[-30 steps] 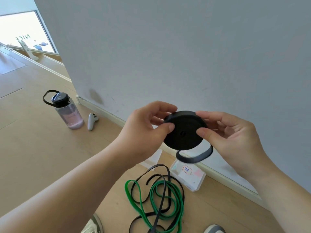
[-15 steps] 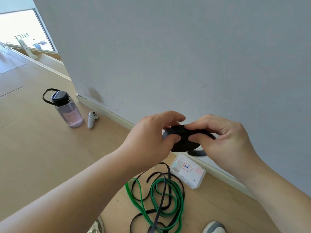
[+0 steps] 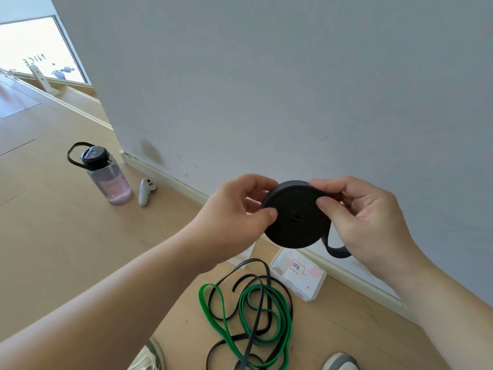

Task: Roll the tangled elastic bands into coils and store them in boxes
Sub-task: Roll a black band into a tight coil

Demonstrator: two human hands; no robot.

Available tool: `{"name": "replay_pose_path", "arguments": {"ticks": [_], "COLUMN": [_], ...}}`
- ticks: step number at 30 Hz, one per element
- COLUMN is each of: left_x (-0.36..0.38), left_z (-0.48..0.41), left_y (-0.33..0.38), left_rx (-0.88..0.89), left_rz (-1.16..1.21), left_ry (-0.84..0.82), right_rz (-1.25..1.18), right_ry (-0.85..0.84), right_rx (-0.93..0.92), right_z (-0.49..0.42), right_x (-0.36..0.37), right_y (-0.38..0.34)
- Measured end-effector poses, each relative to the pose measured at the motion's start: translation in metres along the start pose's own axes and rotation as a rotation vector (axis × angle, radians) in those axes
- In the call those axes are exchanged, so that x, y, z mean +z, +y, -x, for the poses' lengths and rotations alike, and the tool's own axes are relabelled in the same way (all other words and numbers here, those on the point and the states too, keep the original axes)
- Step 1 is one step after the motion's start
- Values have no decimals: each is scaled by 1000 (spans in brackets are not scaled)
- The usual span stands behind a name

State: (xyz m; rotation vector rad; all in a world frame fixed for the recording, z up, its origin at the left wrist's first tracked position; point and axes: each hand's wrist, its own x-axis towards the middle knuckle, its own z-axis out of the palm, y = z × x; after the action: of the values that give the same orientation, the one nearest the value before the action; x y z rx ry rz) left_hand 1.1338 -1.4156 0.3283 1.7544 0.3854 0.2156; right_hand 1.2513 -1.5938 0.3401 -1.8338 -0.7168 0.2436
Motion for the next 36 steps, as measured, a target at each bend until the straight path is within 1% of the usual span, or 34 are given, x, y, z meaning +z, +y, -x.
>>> {"name": "replay_pose_path", "arguments": {"ticks": [1,2,4,6,9,12,16,18,19,22,24,27,29,32,33,34,36], "left_x": [2,4,8,9,5,-1,2,5,6,9,13,12,6,-2,-3,-2,0], "left_z": [1,2,3,3,1,-1,-1,0,0,1,2,2,-2,-2,-1,-1,1], "left_y": [0,0,0,0,3,4,1,0,-1,-2,0,3,5,7,7,6,5], "left_rx": [46,89,131,123,72,10,-45,-72,-72,-26,13,24,-34,-130,-142,-135,-62], "left_rz": [-148,-247,-280,-253,-152,81,309,349,305,-16,-122,-66,52,255,254,201,-15], "left_ry": [4,14,13,21,62,115,95,70,60,49,32,-6,-45,-178,-194,-191,-142], "right_rz": [56,112,169,114,-37,-90,-259,-282,-261,-125,-25,35,16,-24,-28,-24,3], "right_ry": [-38,-76,-128,-112,-8,2,14,32,39,29,-12,-51,-62,-91,-107,-127,-163], "right_rx": [-17,-46,-88,-40,38,58,120,133,129,91,60,28,13,3,11,22,44], "right_z": [2,3,6,5,0,-2,-4,-6,-6,-3,-1,1,0,0,0,1,1], "right_x": [2,4,9,10,4,0,2,3,3,5,6,6,3,0,0,0,1], "right_y": [-1,-1,-1,-1,1,3,4,5,7,7,6,4,4,2,2,2,3]}}
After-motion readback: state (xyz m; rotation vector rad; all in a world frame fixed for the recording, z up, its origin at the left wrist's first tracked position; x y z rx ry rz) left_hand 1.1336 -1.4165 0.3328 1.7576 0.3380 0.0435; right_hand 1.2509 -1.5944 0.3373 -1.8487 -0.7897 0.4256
